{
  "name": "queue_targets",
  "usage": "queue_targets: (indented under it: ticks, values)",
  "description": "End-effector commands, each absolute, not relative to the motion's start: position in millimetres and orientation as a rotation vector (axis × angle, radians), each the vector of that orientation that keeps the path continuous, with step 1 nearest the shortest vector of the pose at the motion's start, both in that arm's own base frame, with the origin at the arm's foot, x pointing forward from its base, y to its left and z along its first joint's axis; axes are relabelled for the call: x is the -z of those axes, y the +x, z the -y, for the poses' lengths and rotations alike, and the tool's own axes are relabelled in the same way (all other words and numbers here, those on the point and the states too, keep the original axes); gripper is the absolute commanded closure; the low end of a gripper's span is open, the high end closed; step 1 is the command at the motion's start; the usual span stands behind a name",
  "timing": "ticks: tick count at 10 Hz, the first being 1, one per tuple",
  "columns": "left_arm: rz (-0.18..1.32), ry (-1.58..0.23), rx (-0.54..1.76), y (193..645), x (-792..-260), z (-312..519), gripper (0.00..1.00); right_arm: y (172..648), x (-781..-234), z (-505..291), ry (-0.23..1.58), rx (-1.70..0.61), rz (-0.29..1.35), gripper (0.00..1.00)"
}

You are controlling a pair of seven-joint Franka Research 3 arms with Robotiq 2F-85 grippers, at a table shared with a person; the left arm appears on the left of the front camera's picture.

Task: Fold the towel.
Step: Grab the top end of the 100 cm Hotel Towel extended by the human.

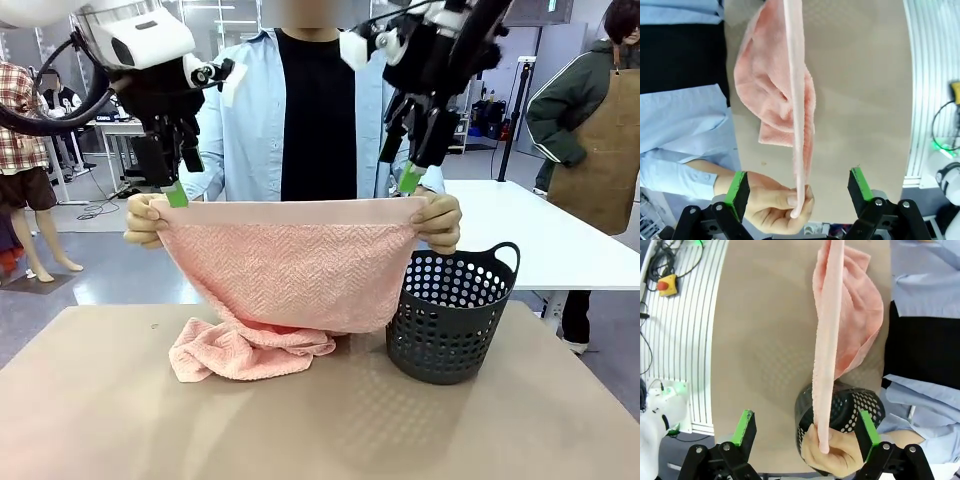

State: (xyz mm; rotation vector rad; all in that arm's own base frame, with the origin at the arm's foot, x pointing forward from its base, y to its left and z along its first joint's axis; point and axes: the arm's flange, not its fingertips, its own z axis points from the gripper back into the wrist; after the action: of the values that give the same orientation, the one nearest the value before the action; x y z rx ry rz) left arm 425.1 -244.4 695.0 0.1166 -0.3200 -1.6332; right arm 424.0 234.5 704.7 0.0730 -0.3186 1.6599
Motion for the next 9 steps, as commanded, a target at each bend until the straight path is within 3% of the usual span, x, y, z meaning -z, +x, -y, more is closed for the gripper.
queue_targets:
  ticks: [1,9]
  values:
    - [0.318,0.097,1.622,434.6,-684.9,242.0,0.0,436.0,-689.8,-252.6,0.026,-1.583,0.277,0.0]
    - [0.21,-0.001,1.608,433.8,-631.7,248.3,0.0,435.2,-643.3,-272.0,0.011,-1.534,0.222,0.0]
